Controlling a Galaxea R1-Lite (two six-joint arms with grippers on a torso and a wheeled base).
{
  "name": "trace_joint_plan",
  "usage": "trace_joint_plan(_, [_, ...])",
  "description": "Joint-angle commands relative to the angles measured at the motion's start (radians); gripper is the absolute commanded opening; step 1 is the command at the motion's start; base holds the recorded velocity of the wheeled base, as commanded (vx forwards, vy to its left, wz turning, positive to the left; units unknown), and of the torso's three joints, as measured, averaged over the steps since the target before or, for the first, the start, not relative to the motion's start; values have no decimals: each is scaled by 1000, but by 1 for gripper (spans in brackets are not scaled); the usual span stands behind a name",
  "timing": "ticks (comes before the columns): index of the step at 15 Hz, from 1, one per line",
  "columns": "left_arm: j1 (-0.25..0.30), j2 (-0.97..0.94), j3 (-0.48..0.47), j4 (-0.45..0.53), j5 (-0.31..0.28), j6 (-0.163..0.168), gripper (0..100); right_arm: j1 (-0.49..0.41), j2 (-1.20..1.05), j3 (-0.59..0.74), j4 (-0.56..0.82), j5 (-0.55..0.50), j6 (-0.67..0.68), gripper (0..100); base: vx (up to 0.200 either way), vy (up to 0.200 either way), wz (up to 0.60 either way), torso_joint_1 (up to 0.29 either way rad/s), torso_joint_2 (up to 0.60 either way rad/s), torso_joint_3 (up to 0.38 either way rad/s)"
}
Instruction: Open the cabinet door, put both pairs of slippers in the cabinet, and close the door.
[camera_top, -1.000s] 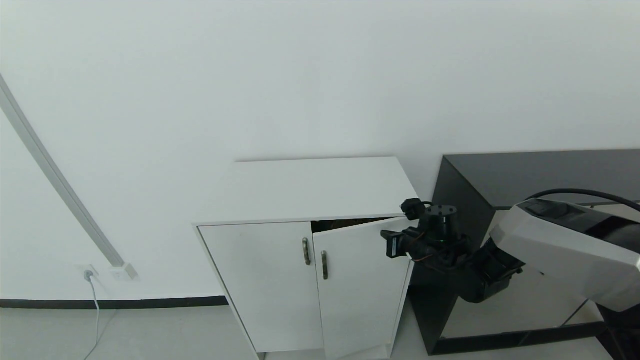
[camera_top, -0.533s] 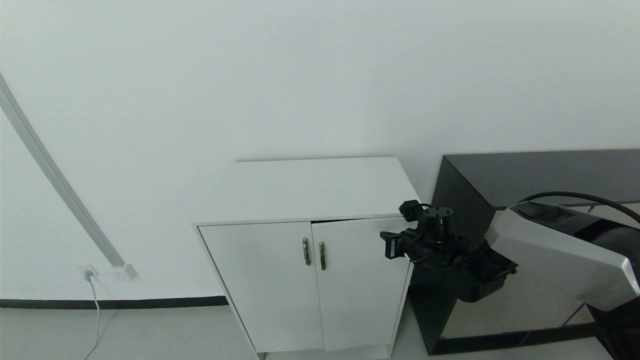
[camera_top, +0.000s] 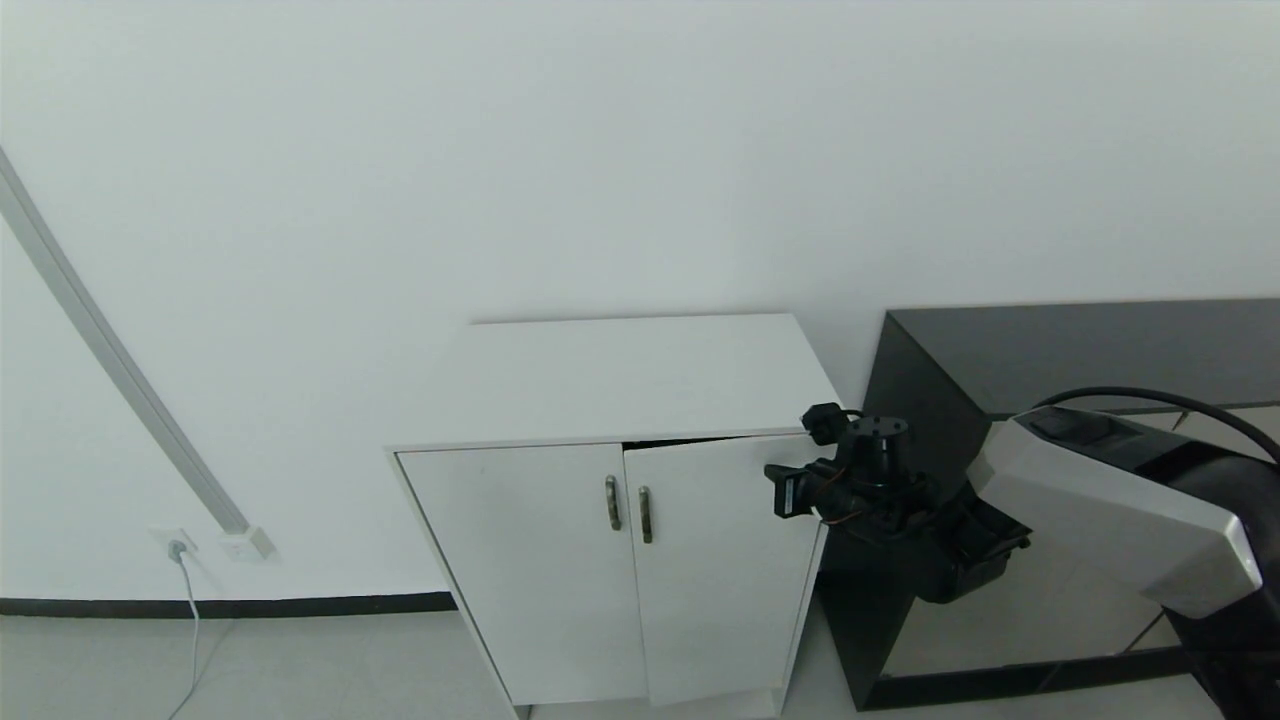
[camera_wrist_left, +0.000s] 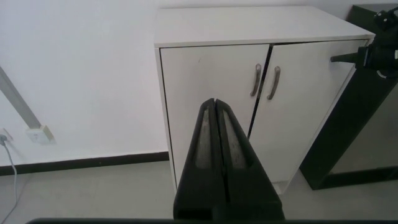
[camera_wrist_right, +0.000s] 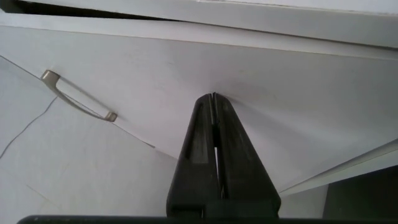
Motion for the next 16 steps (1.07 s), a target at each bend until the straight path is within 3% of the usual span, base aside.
trace_joint_plan(1, [1, 1, 0, 0, -1, 0, 0, -4, 8, -16, 2, 0, 2, 0, 0, 0, 0, 0, 0, 0])
trace_joint_plan(16, [1, 1, 0, 0, 0, 0, 0, -29, -30, 7, 13, -31, 3, 0, 0, 0, 0, 0, 0, 0])
